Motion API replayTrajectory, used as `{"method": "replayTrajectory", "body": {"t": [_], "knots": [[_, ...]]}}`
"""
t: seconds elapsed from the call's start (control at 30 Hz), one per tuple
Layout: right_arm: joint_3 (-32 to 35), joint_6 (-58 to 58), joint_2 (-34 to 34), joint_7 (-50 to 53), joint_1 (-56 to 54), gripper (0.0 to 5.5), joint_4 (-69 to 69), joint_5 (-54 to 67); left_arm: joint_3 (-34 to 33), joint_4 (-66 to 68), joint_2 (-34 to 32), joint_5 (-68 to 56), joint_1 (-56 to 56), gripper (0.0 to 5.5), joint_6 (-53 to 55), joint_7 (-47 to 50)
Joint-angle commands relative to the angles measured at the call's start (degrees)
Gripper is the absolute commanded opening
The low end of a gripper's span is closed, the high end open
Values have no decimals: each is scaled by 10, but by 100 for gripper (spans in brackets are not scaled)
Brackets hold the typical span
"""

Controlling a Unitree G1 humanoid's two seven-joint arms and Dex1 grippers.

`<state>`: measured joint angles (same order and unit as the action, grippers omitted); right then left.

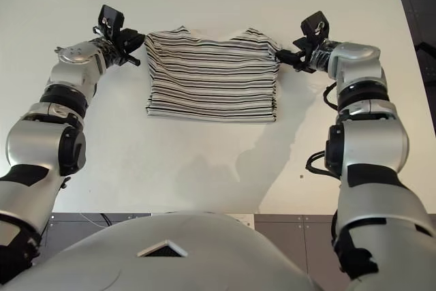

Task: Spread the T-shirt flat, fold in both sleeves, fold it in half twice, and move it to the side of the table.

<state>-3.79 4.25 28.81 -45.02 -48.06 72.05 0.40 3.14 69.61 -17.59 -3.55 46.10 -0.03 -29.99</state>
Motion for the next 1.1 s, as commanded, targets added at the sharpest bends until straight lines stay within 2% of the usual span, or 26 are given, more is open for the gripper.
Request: {"method": "replayTrajectory", "body": {"t": [0.03, 0.1, 0.23, 0.3, 0.4, 0.47, 0.57, 0.7, 0.8, 0.87, 0.97, 1.1], "knots": [[35, -43, -13, 11, -4, 291, -42, 23, 24, -45, -10, 51, -7, 113, -67, 29], [38, -86, -17, -5, 1, 291, -77, 25, 44, -123, -18, 81, -36, 113, -125, 36], [-22, -224, -15, -4, 23, 291, -115, -43, 115, -433, -48, 131, -176, 113, -183, -13], [-82, -302, -3, 17, 37, 291, -109, -116, 162, -558, -75, 161, -260, 113, -189, -47], [-209, -389, 37, 134, 40, 291, -80, -292, 221, -665, -113, 237, -350, 113, -188, -73], [-265, -435, 64, 183, 46, 291, -68, -369, 243, -702, -125, 269, -368, 113, -176, -91], [-322, -511, 111, 211, 55, 291, -81, -439, 277, -646, -152, 400, -335, 113, -175, -59], [-322, -589, 146, 6, 88, 291, -118, -334, 269, -600, -160, 422, -328, 113, -155, -50], [-322, -475, 163, -198, 174, 291, -304, -126, 237, -551, -190, 391, -307, 113, -173, -49], [-330, -353, 172, -269, 220, 291, -459, -17, 230, -499, -197, 380, -280, 113, -199, -42], [-336, -202, 157, -305, 241, 291, -609, 47, 225, -416, -216, 369, -242, 113, -266, -23], [-302, -77, 129, -297, 232, 291, -684, 70, 247, -294, -242, 398, -187, 113, -365, 24]]}}
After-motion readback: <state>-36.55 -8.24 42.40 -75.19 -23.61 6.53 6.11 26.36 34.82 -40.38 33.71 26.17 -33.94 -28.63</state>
